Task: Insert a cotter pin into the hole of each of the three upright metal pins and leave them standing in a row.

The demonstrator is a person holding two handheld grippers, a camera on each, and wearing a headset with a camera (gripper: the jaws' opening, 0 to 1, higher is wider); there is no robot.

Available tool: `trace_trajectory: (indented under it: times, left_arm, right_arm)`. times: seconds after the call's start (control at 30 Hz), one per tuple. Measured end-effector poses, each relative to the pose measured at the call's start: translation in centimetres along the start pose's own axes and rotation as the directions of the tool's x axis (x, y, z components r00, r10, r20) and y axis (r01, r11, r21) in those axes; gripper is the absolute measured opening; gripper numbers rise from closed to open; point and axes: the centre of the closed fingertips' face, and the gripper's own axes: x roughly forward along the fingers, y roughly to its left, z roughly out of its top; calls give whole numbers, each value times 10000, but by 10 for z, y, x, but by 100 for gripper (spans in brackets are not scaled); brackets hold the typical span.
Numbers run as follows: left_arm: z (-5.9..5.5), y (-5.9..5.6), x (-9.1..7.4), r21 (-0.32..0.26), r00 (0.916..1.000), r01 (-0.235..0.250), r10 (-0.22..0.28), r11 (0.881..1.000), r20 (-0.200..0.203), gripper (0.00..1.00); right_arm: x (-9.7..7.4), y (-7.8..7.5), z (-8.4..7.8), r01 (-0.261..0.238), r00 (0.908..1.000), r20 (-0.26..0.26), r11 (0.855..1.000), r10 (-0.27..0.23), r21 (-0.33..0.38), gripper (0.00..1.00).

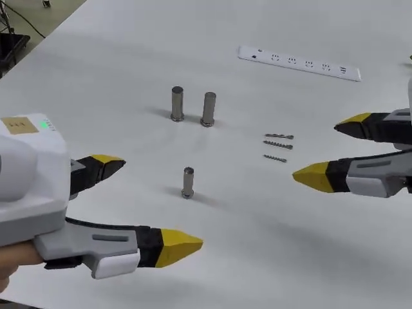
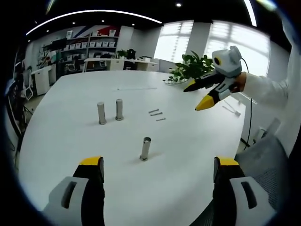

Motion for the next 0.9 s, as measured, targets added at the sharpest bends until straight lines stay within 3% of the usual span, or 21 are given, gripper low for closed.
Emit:
trace_trajectory:
  times: [0.07,0.23,0.33,0.43,0.5,0.7,0.8,0.9]
  left_arm:
    - [3,1,-2,-195,9999,10,-8,9998,123,95]
    - [10,2,-7,-412,9991,-1,18,9991,424,94]
    - [10,3,-8,-311,9989,-69,84,9995,460,94]
    - [5,6,-6,-525,9991,-148,169,9985,392,93]
    - [1,6,-6,-486,9993,-220,234,9986,278,93]
    - [-6,4,-5,-573,9996,-201,213,9982,202,93]
    - [-9,4,-5,-458,9998,-202,205,9987,64,92]
    - [-7,2,-4,-543,9996,-182,193,9984,184,92]
  right_arm:
    - [4,-3,1,-102,9999,-95,9999,101,-109,50]
    - [15,-15,2,-459,9983,-369,9978,442,-469,48]
    - [26,-22,-5,-766,9934,-917,9928,681,-925,45]
    - [37,-27,-9,-1043,9883,-1241,9869,890,-1229,42]
    - [43,-33,-12,-1083,9842,-1585,9769,792,-1843,40]
    - [54,-29,-16,-1526,9769,-1775,9695,1187,-1919,30]
    - [62,-24,-26,-2043,9641,-2104,9585,1618,-1987,23]
    - [69,-23,-33,-2145,9594,-2262,9564,1683,-1982,18]
